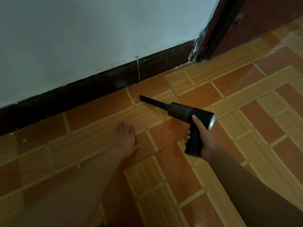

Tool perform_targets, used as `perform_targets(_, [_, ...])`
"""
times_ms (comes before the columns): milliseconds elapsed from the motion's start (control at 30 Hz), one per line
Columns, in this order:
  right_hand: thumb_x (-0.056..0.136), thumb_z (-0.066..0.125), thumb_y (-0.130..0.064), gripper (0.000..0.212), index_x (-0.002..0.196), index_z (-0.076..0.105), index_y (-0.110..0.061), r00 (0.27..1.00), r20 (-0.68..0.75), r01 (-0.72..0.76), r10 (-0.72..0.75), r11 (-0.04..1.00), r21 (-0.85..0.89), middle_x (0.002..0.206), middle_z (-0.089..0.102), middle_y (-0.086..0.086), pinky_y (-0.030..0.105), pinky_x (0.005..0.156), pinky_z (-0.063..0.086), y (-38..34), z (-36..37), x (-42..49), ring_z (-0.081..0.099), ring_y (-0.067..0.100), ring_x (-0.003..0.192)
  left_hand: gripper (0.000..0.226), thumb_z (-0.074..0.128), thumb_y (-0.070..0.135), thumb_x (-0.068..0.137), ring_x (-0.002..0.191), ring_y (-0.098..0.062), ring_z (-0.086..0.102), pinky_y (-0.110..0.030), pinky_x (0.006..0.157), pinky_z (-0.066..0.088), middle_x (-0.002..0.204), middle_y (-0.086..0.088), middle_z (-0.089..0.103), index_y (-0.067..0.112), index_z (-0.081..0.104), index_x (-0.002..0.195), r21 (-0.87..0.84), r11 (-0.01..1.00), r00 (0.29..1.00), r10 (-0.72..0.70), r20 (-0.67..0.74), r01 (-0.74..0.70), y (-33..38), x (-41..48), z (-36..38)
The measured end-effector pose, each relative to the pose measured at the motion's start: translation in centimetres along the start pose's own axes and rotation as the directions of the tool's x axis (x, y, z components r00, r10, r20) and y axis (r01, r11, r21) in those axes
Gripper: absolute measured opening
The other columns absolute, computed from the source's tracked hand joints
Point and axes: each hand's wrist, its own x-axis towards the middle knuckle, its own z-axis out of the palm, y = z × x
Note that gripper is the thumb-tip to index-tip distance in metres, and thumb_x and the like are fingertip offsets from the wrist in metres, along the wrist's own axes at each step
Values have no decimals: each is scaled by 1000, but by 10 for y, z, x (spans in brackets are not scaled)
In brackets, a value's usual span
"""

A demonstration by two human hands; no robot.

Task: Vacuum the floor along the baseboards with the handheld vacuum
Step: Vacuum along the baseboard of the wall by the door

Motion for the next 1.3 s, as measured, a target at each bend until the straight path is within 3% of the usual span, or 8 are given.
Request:
perform_targets(1033, [73, 73, -44, 35, 74, 59, -12, 997, 73, 31, -27, 998, -59, 59, 56, 3, 27, 49, 46, 4, 11, 15, 52, 14, 47, 84, 42, 54, 94, 146, -39, 0, -43, 119, 4, 155, -29, -5, 8, 1, 152, -33, 999, 1000, -3, -17, 2, 4, -1, -4])
perform_targets(1300, [79, 70, -40, 34, 78, 56, -9, 976, 115, 205, -182, 951, -231, 59, 54, 5, 28, 48, 46, 0, 14, 8, 51, 16, 46, 83, 42, 53, 94, 146, -38, -1, -43, 119, 4, 155, -28, -5, 9, 2, 152, -25, 1000, 1000, 3, -18, -3, 2, 1, -3])
